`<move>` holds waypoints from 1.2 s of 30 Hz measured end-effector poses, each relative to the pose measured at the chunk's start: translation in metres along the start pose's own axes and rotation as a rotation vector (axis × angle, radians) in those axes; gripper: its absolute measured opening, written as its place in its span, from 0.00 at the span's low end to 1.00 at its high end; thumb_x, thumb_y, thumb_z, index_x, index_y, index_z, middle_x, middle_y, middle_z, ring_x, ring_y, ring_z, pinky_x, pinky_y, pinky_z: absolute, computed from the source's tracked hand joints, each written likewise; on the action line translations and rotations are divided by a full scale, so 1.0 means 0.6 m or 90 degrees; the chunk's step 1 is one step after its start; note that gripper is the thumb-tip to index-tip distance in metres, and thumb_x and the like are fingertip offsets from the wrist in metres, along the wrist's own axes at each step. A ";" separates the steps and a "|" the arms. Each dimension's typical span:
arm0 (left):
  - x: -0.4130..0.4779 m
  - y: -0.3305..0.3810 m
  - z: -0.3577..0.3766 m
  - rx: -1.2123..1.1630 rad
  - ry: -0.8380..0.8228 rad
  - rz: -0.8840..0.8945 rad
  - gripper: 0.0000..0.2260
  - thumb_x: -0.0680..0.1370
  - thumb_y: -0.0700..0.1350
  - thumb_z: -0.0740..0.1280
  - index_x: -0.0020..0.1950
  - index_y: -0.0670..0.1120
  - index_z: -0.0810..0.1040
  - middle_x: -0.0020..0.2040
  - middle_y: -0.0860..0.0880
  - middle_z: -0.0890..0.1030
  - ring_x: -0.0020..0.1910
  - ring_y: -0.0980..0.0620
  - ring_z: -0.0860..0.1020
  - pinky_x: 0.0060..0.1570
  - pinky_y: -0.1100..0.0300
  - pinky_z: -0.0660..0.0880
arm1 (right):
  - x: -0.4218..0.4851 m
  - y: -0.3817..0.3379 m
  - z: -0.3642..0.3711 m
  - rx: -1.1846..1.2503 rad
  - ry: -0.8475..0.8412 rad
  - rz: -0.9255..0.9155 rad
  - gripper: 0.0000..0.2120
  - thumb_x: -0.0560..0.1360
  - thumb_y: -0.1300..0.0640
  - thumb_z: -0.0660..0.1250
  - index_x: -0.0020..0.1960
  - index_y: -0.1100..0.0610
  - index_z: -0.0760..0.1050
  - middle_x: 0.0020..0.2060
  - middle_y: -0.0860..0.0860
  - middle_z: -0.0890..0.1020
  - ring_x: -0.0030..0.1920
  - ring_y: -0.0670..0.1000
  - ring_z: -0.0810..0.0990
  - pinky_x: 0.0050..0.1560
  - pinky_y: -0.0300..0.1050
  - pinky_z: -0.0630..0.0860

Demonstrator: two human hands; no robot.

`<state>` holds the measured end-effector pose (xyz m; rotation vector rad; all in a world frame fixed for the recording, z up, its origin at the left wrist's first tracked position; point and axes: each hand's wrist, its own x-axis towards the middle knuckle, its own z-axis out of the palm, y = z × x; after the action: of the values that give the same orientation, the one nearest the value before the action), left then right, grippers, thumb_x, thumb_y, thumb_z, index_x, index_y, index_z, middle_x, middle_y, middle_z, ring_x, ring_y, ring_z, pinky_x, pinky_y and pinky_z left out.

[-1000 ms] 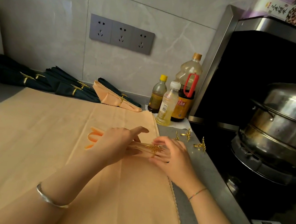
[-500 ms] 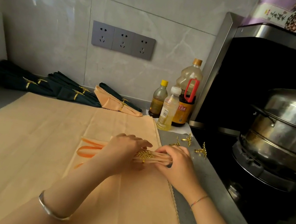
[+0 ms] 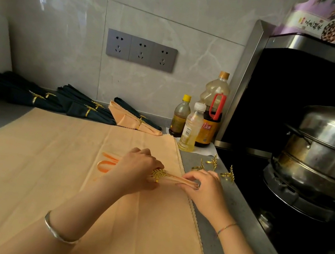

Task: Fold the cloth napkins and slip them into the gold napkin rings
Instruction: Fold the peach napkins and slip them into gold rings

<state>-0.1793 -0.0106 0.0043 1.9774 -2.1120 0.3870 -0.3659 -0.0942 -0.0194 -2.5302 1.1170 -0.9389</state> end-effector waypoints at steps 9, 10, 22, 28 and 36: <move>-0.041 -0.085 -0.056 0.083 -0.018 -0.002 0.34 0.72 0.63 0.67 0.75 0.58 0.60 0.72 0.57 0.68 0.71 0.54 0.64 0.72 0.56 0.55 | -0.003 -0.001 0.006 0.012 -0.185 -0.004 0.25 0.69 0.42 0.71 0.64 0.39 0.70 0.56 0.34 0.73 0.63 0.44 0.66 0.65 0.44 0.66; -0.053 -0.103 -0.063 0.068 -0.005 -0.021 0.35 0.72 0.64 0.67 0.75 0.58 0.60 0.72 0.57 0.68 0.71 0.54 0.65 0.71 0.57 0.55 | 0.000 -0.011 0.013 0.023 -0.198 -0.011 0.27 0.69 0.41 0.71 0.65 0.38 0.68 0.58 0.35 0.72 0.64 0.44 0.65 0.67 0.45 0.65; -0.158 -0.303 -0.020 -0.150 -0.020 -0.290 0.27 0.77 0.61 0.60 0.74 0.54 0.64 0.72 0.51 0.69 0.70 0.50 0.67 0.67 0.54 0.65 | 0.061 -0.099 0.063 0.161 -0.221 -0.004 0.18 0.70 0.52 0.74 0.58 0.49 0.75 0.52 0.42 0.80 0.53 0.41 0.78 0.56 0.37 0.74; -0.196 -0.441 0.008 -0.154 -0.068 -0.384 0.26 0.81 0.58 0.52 0.77 0.51 0.57 0.78 0.51 0.57 0.76 0.50 0.55 0.74 0.54 0.50 | 0.161 -0.199 0.135 0.230 -0.222 -0.027 0.18 0.71 0.50 0.72 0.58 0.46 0.71 0.53 0.40 0.78 0.54 0.39 0.75 0.56 0.35 0.72; -0.262 -0.566 0.013 -0.051 -0.038 -0.586 0.32 0.77 0.66 0.43 0.78 0.52 0.50 0.79 0.50 0.51 0.78 0.47 0.46 0.75 0.46 0.42 | 0.346 -0.383 0.326 0.289 -0.209 -0.067 0.17 0.73 0.54 0.71 0.60 0.56 0.72 0.51 0.48 0.78 0.53 0.47 0.77 0.51 0.38 0.71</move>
<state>0.1704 0.1146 -0.0427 2.6270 -1.0062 0.0622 -0.0021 -0.0972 0.0260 -2.2682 0.5988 -0.6705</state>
